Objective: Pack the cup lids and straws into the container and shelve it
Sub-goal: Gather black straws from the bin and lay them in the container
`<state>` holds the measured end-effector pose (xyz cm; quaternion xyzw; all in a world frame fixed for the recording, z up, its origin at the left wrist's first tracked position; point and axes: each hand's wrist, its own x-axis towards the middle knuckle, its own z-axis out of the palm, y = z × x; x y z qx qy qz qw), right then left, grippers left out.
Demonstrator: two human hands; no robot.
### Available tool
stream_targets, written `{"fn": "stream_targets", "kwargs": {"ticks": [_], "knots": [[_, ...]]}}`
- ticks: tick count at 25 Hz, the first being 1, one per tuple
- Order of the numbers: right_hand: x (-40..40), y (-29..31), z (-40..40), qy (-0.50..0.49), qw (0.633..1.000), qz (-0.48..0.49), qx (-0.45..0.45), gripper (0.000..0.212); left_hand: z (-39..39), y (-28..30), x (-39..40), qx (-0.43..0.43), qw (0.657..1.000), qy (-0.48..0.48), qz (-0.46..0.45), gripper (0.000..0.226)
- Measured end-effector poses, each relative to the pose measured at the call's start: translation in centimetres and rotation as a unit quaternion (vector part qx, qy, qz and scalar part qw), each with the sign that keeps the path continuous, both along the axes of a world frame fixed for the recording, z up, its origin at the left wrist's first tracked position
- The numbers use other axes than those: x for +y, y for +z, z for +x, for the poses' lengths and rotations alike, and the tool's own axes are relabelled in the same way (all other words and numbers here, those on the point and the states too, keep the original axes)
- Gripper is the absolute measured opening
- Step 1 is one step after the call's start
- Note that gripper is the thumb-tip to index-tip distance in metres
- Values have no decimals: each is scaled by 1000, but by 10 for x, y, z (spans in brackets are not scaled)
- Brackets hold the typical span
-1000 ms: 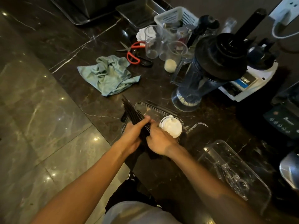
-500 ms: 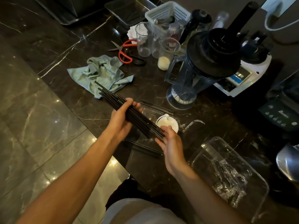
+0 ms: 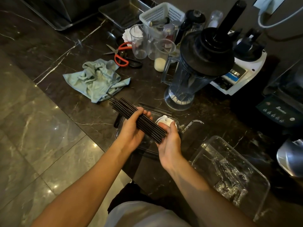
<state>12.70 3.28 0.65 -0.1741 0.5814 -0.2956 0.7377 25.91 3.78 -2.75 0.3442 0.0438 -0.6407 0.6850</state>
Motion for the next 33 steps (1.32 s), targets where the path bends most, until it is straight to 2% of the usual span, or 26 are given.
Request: {"fn": "stream_targets", "kwargs": {"ticks": [4, 8, 10, 12, 14, 16, 18, 20, 24, 25, 28, 31, 33], "knots": [[-2, 8, 1, -43, 998, 41, -35, 55, -7, 1, 3, 12, 999, -28, -20, 8], [-5, 11, 5, -49, 998, 38, -13, 47, -12, -3, 7, 32, 998, -47, -21, 12], [-6, 10, 4, 0, 1000, 22, 15, 32, -12, -3, 8, 30, 998, -45, -23, 9], [-7, 4, 0, 97, 992, -31, 68, 24, -8, -4, 7, 11, 999, -35, -21, 7], [-12, -1, -7, 182, 976, -89, 76, 24, -2, -2, 4, -23, 999, -35, -5, 12], [-21, -1, -17, 274, 954, -113, 48, 29, 4, -1, 5, -55, 996, -65, -1, 13], [-31, 4, -24, 377, 918, -117, 31, 33, 4, 0, 8, -67, 991, -115, -1, 16], [-36, 7, -24, 437, 895, -84, 29, 36, 1, 1, 10, -73, 983, -166, -1, 19], [-29, 5, -22, 448, 893, -38, 0, 35, -3, 5, 14, -99, 974, -203, 1, 52], [-26, 5, -22, 445, 895, -39, -8, 33, -1, 3, 15, -100, 974, -205, 2, 52], [-22, 3, -24, 457, 888, -49, -27, 21, 3, 1, 18, -110, 970, -218, -1, 32], [-21, 1, -27, 464, 883, -46, -44, 16, 11, 2, 17, -93, 974, -206, 2, 32], [-22, 1, -31, 466, 882, -40, -54, 18, 22, 8, 11, -92, 982, -164, 0, 32]]}}
